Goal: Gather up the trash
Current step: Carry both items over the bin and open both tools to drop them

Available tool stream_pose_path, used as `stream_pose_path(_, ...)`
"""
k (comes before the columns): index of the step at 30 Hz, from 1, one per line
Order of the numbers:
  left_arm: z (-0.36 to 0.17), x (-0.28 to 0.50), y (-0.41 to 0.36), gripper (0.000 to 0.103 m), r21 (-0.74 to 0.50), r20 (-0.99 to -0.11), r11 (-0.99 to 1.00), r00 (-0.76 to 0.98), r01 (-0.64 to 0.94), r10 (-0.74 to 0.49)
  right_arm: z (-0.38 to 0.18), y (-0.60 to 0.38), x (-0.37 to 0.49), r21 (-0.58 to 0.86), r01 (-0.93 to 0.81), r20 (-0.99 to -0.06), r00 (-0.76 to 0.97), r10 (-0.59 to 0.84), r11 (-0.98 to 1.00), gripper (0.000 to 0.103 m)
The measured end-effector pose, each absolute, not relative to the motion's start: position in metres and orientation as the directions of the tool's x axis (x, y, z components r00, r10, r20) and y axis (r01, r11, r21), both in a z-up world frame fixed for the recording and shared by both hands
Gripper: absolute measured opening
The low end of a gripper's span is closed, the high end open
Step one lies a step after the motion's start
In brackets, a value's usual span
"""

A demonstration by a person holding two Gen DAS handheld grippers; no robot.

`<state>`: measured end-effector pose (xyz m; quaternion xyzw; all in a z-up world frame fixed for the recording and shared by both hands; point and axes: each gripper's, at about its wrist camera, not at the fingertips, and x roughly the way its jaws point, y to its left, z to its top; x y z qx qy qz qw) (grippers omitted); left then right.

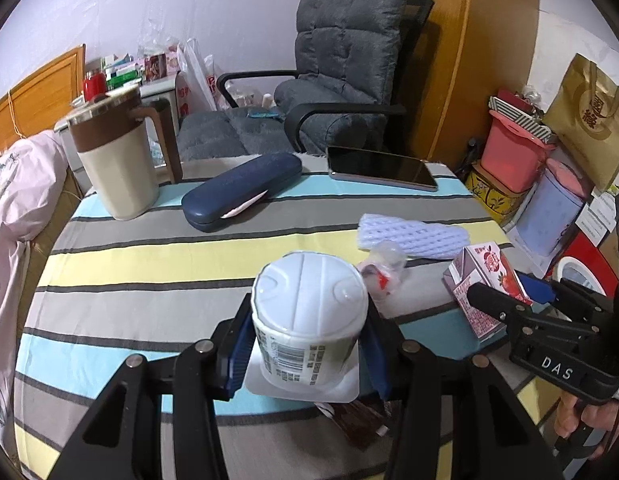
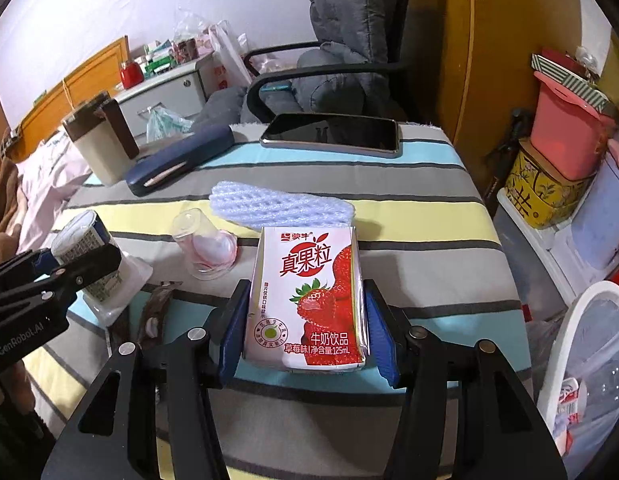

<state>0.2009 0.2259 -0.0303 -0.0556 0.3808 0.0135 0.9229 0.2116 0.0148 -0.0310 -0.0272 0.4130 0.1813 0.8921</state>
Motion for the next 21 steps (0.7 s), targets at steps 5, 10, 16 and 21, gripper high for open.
stream_pose_path(5, -0.017, 0.187, 0.212, 0.051, -0.079, -0.687, 0.995, 0.727, -0.053, -0.016, -0.020, 0.003, 0.200, 0.117, -0.341, -0.727, 0.610, 0.314, 0.933, 0.055)
stream_pose_path(10, -0.004, 0.175, 0.191, 0.051, -0.066, -0.669, 0.998, 0.743, -0.022, -0.028, -0.012, -0.013, 0.189, 0.122, -0.333, -0.711, 0.628, 0.316, 0.935, 0.055)
stream_pose_path(16, 0.010, 0.164, 0.165, 0.051, -0.068, -0.645, 0.998, 0.762, 0.017, -0.057, -0.002, -0.039, 0.176, 0.129, -0.313, -0.690, 0.653, 0.311, 0.941, 0.055)
stream_pose_path(21, 0.018, 0.158, 0.138, 0.051, -0.072, -0.635, 0.996, 0.768, 0.051, -0.086, 0.006, -0.062, 0.167, 0.129, -0.290, -0.672, 0.677, 0.298, 0.948, 0.055)
